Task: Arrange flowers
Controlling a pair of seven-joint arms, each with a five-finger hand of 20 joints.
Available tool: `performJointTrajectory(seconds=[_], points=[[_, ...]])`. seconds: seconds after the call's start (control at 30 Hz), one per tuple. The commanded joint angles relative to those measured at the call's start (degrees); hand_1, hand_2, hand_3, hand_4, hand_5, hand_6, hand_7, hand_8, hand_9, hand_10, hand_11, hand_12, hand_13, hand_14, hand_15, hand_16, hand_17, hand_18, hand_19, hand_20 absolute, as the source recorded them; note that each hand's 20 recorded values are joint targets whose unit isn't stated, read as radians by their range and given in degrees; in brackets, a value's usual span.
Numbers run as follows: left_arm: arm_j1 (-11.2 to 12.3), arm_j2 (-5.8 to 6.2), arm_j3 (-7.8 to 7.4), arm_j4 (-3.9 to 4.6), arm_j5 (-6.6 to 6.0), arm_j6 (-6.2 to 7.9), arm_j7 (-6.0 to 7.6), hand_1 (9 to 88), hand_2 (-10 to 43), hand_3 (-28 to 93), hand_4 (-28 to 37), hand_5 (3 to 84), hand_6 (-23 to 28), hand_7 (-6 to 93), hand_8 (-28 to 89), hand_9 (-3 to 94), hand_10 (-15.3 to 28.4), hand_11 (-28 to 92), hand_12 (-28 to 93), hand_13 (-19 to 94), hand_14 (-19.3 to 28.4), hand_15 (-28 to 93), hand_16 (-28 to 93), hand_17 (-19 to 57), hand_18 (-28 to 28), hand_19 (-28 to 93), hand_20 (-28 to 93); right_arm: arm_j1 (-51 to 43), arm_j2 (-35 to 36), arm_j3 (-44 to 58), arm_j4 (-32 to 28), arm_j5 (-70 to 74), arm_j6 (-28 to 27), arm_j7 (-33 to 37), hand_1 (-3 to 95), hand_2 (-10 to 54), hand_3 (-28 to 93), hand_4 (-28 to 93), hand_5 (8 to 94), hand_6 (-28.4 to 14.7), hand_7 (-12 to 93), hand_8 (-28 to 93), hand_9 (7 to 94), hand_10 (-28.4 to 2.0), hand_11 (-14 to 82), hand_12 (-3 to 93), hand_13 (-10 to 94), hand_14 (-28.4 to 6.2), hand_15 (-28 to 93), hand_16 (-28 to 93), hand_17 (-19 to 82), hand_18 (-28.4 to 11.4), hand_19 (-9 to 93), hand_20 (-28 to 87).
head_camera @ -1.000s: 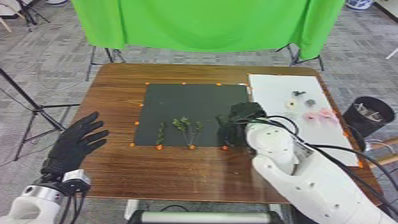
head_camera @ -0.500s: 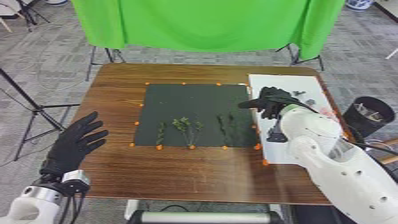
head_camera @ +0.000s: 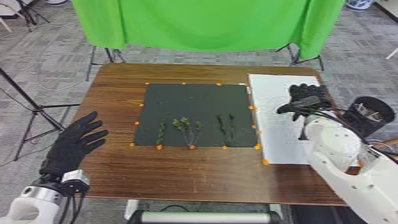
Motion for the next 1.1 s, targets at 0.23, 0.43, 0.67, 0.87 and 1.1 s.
performJointTrajectory(seconds=[0.23,0.43,0.67,0.87,1.1], points=[[0.79,0.3,-0.47,-0.28,-0.29,0.16,-0.06,25.0,-3.2,70,-23.9,27.6,3.2,20.7,-11,23.8,11.9,23,16,21,15.9,39,-1,-8.5,22.7,48,11,-2.5,5.65,-1.88,2.13,-4.39,2.08,-2.86,26.1,-9.5,86,-28,42.5,-3.6,36,-16,48.4,-11.1,33.9,21.9,48,-10.4,77,20,22,-21.3,82,51],[0.56,0.55,-0.25,-0.15,-0.24,0.09,-0.03,25.0,-3.2,70,-23.7,27.6,3.2,20.8,-11,23.8,12.0,23,16,21,15.8,39,-1,-8.5,22.8,48,11,-1.67,5.7,-3.69,3.96,-4.91,6.03,-4.0,28.1,-9.5,85,-28,46.0,-1.0,39,-18,54.8,-8.8,35.2,22.0,54,-9.0,77,21,24,-20.8,84,51],[0.5,0.39,-0.24,-0.15,-0.27,0.01,-0.12,25.0,-3.2,70,-23.9,27.6,3.2,20.7,-11,23.8,12.0,24,16,21,15.8,38,-1,-8.5,22.7,48,11,0.76,5.33,-6.6,6.35,-4.48,7.66,-4.55,29.2,-9.5,86,-28,50.2,1.3,40,-19,60.9,-8.2,34.4,22.3,59,-7.9,75,23,25,-20.4,85,50],[0.74,0.45,-0.3,-0.3,-0.31,0.24,-0.01,25.0,-3.4,70,-24.1,27.6,3.1,20.8,-11,23.8,12.0,23,16,21,15.8,38,-1,-8.5,22.7,48,11,2.91,5.7,-10.74,9.29,-5.93,16.93,-4.17,33.3,-9.5,84,-28,56.0,2.5,43,-12,67.5,-7.6,34.6,26.3,64,-6.9,74,25,28,-20.7,86,50],[1.19,0.49,-0.69,-0.54,-0.44,0.49,0.18,25.0,-3.2,70,-24.0,27.6,3.1,20.8,-11,23.8,11.9,23,16,21,15.8,38,-1,-8.5,22.7,48,11,3.19,5.5,-11.17,9.73,-6.73,21.22,-5.39,45.0,-8.5,82,-28,71.0,4.2,47,-3,84.9,-6.1,28.9,40.2,73,-5.9,73,27,33,-21.4,90,49]])
